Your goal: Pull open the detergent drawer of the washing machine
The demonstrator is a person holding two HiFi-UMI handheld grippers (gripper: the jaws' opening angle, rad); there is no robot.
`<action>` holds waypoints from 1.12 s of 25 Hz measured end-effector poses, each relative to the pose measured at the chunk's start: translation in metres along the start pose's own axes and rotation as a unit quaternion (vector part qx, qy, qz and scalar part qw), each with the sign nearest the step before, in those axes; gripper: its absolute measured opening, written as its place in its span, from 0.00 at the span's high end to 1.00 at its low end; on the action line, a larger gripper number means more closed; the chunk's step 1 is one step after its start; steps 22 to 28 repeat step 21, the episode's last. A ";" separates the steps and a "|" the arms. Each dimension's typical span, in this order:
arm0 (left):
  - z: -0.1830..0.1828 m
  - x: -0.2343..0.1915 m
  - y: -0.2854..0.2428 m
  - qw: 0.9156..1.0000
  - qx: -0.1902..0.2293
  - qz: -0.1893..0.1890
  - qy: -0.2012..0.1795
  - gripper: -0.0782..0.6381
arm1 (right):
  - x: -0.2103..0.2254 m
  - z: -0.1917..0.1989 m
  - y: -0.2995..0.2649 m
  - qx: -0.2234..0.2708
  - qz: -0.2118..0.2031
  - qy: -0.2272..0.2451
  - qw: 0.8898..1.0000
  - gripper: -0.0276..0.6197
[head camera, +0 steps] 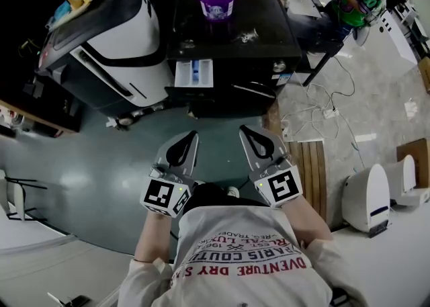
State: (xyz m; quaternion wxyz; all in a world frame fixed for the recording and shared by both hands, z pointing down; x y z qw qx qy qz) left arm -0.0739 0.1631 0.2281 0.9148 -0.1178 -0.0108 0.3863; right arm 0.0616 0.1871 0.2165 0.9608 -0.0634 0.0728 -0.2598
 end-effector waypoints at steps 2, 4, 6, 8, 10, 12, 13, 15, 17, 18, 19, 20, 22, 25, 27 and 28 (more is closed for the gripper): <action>0.002 0.001 0.000 1.000 -0.007 0.005 -0.006 0.89 | -0.001 0.001 0.000 0.000 0.002 0.001 1.000 0.96; 0.003 0.001 0.001 1.000 -0.009 0.007 -0.009 0.89 | -0.002 0.001 0.000 0.002 0.003 0.001 1.000 0.96; 0.004 0.001 0.001 1.000 -0.010 0.007 -0.011 0.89 | -0.003 0.001 0.000 0.004 0.001 -0.001 1.000 0.96; 0.006 0.003 0.003 1.000 -0.014 0.007 -0.015 0.89 | -0.006 0.003 0.001 0.002 -0.001 0.000 1.000 0.96; 0.007 0.003 0.003 1.000 -0.021 0.004 -0.019 0.89 | -0.007 0.005 0.002 -0.001 -0.002 0.000 1.000 0.96; 0.007 0.002 0.003 1.000 -0.024 -0.001 -0.014 0.89 | -0.007 0.005 0.002 -0.002 -0.001 -0.004 1.000 0.96; 0.008 0.002 0.003 1.000 -0.024 -0.002 -0.010 0.89 | -0.007 0.005 0.002 -0.002 0.000 -0.006 1.000 0.96; 0.008 0.002 0.003 1.000 -0.022 -0.003 -0.007 0.89 | -0.008 0.004 0.002 0.000 0.001 -0.006 1.000 0.96; 0.008 0.001 0.005 1.000 -0.021 -0.003 -0.009 0.89 | -0.010 0.005 0.001 0.000 0.000 -0.003 1.000 0.96; 0.008 0.000 0.005 1.000 -0.021 -0.003 -0.011 0.89 | -0.011 0.005 0.000 0.000 -0.001 -0.002 1.000 0.96; 0.008 -0.001 0.006 1.000 -0.019 -0.003 -0.011 0.89 | -0.012 0.005 0.000 0.000 -0.001 -0.001 1.000 0.96; 0.008 -0.002 0.007 1.000 -0.018 -0.003 -0.012 0.89 | -0.013 0.006 -0.001 -0.001 -0.002 0.000 1.000 0.96; 0.008 -0.003 0.007 1.000 -0.016 -0.003 -0.012 0.89 | -0.014 0.006 -0.002 -0.001 -0.002 0.001 1.000 0.96; 0.008 -0.003 0.007 1.000 -0.016 -0.003 -0.012 0.89 | -0.014 0.006 -0.002 -0.001 -0.002 0.001 1.000 0.96; 0.008 -0.003 0.007 1.000 -0.016 -0.003 -0.012 0.89 | -0.014 0.006 -0.002 -0.001 -0.002 0.001 1.000 0.96; 0.008 -0.003 0.007 1.000 -0.016 -0.003 -0.012 0.89 | -0.014 0.006 -0.002 -0.001 -0.002 0.001 1.000 0.96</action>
Point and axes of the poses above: the fingertips, and each gripper's own axes: y backward along the fingers, x to its right, z out of its underside, the point moved 3 cm from there along y, backward along the fingers, and after that the axes turned 8 degrees about -x, right-handed, at the moved point
